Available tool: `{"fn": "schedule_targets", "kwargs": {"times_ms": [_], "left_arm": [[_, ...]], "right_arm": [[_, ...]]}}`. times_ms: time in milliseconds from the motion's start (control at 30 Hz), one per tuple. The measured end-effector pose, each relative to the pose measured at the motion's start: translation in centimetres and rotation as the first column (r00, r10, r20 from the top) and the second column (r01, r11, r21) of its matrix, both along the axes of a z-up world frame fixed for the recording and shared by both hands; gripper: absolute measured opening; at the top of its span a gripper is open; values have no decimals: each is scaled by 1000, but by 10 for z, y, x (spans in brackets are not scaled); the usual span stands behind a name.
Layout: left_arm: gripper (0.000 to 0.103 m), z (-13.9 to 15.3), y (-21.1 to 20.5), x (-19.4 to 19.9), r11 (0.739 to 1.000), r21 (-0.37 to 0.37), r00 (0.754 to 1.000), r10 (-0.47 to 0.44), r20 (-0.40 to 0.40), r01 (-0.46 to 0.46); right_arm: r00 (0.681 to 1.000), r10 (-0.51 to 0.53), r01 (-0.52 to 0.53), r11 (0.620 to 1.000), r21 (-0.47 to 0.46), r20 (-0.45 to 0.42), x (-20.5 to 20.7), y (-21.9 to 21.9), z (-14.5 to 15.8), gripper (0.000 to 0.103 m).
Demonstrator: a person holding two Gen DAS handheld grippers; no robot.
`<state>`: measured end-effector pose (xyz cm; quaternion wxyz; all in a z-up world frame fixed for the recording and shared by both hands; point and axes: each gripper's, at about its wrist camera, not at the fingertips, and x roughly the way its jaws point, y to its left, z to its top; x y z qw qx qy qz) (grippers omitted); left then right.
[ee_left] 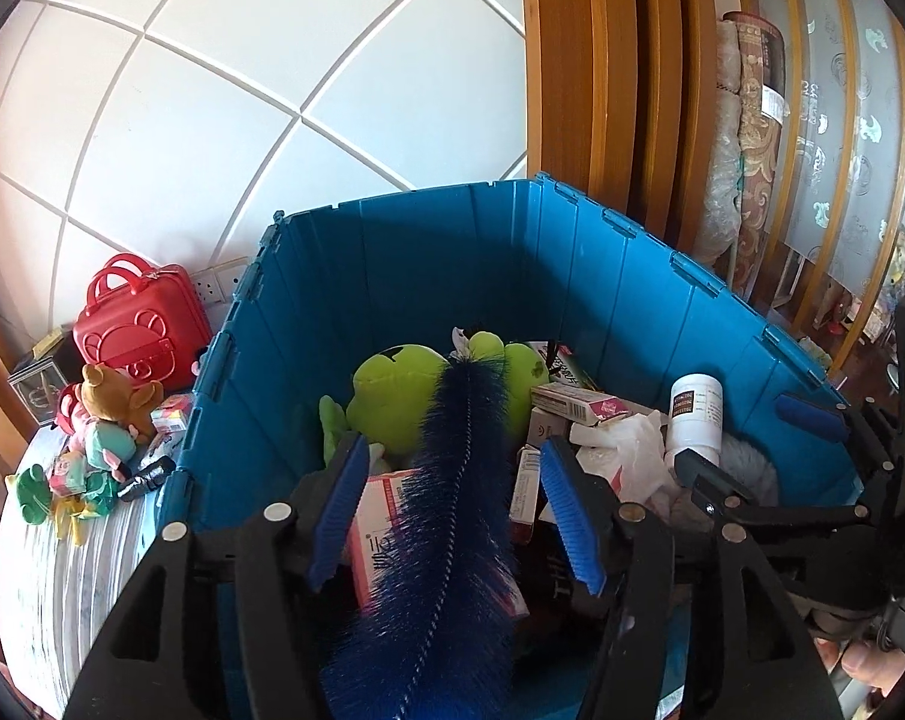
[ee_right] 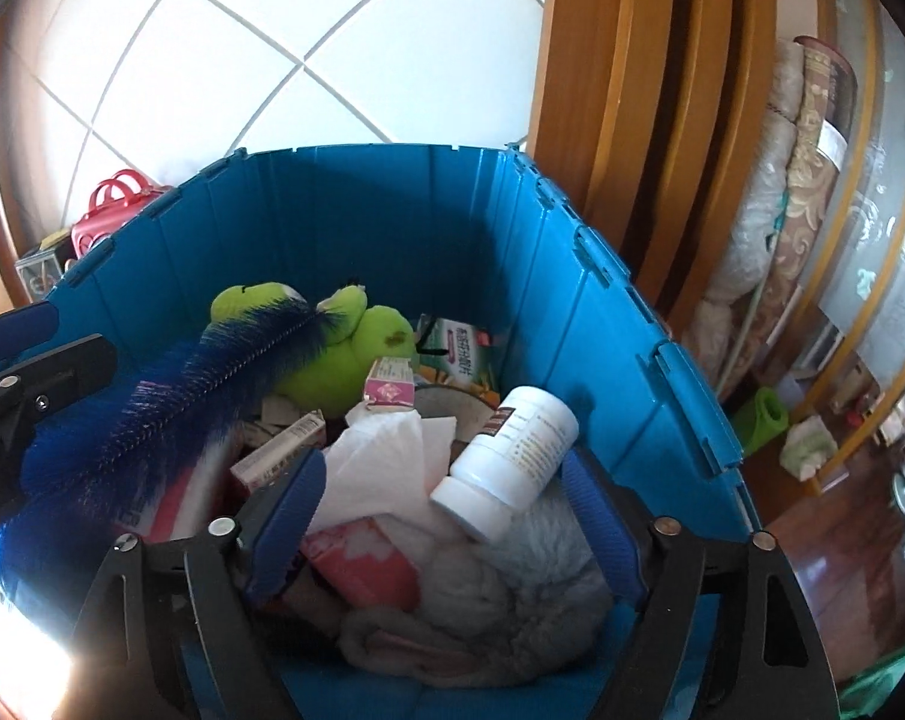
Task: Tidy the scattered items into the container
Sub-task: 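Open the left tool over the crate while the right tool drops the pill bottle in, then move both tools back over the remaining items on the table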
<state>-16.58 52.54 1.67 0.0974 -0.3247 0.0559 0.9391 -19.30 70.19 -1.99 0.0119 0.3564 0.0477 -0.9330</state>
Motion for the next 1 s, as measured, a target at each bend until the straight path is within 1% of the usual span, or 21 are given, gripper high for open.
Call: {"fn": "schedule_targets", "kwargs": {"times_ms": [100,133,267,367,433,533,633,833,1000], "left_arm": [[73,7,-6,9,1000,0,999,16,-32,-16],[74,9,-8,12,1000,4,999,19,-40,-19],[75,15,-18,25,999,24,997,34,-71,-32],[75,16,-29,33,998,48,995,54,-80,-50],[75,17,-38,38,996,64,994,73,-85,-68],[75,16,-52,44,993,68,990,105,-91,-99],[75,15,-68,49,989,71,986,137,-91,-131],[75,17,-119,64,976,85,972,210,-103,-202],[75,14,-182,79,959,106,956,274,-102,-264]], "right_arm": [[1000,-2,1,1000,-16,-29,13,2,7,102],[999,-4,3,1000,-23,-39,17,3,10,103],[997,-21,18,999,-35,-72,30,5,20,103],[994,-34,31,999,-29,-100,38,2,24,103],[993,-22,19,999,-29,-113,43,-2,27,103],[990,-9,5,1000,-24,-142,52,-10,31,103],[988,10,-18,999,-47,-157,56,-19,34,103],[983,66,-80,994,-77,-174,58,-57,38,103],[972,132,-147,987,-70,-193,61,-112,46,103]]}}
